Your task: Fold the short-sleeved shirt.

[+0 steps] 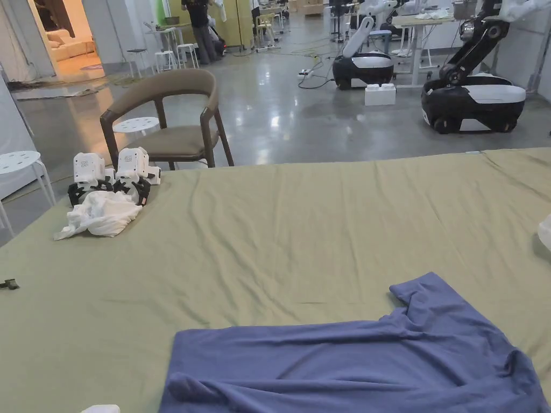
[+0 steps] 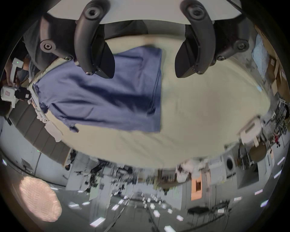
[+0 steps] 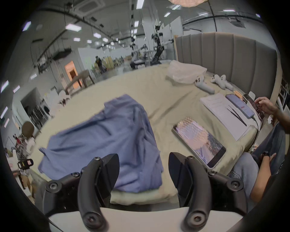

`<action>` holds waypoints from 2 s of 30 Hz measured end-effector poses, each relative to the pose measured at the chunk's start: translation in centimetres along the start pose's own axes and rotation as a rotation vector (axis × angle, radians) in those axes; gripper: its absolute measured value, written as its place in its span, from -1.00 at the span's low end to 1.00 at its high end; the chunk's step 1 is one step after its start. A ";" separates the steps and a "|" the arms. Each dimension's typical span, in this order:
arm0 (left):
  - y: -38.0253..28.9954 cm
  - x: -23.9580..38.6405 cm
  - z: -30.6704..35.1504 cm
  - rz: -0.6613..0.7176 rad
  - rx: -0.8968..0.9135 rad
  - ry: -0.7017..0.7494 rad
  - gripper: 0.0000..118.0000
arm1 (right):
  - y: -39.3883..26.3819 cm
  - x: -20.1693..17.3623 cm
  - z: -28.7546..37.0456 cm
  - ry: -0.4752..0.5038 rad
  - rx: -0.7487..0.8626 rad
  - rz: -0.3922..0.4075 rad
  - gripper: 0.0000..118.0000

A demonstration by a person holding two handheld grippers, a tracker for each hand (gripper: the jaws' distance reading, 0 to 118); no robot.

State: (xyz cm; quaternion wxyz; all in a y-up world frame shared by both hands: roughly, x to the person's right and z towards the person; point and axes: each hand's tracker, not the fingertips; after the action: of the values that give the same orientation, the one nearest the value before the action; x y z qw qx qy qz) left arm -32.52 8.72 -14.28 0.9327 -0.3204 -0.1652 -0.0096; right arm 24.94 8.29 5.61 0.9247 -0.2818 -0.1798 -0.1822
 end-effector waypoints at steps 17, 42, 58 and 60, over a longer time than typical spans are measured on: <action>3.1 8.5 13.3 -0.123 0.451 -0.097 -0.74 | 1.3 -10.7 10.1 0.179 0.272 0.271 -0.98; 13.7 -1.4 -21.3 0.152 -0.213 -0.036 -0.18 | -1.2 -7.4 1.4 0.142 0.000 0.189 -1.00; 11.9 -0.6 -26.7 0.084 -0.378 0.052 -0.99 | 7.5 -4.0 -5.4 0.149 -0.029 0.097 -0.85; 12.0 -0.5 -26.8 0.059 -0.399 0.049 -0.99 | 11.2 -4.0 -9.3 0.205 -0.096 0.090 0.22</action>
State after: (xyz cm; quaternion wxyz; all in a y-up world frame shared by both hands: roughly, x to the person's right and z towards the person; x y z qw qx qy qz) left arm -23.43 2.09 -41.44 0.8543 -0.5033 -0.1280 -0.0225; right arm 28.57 12.49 -8.43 0.9308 -0.3136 -0.0628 -0.1770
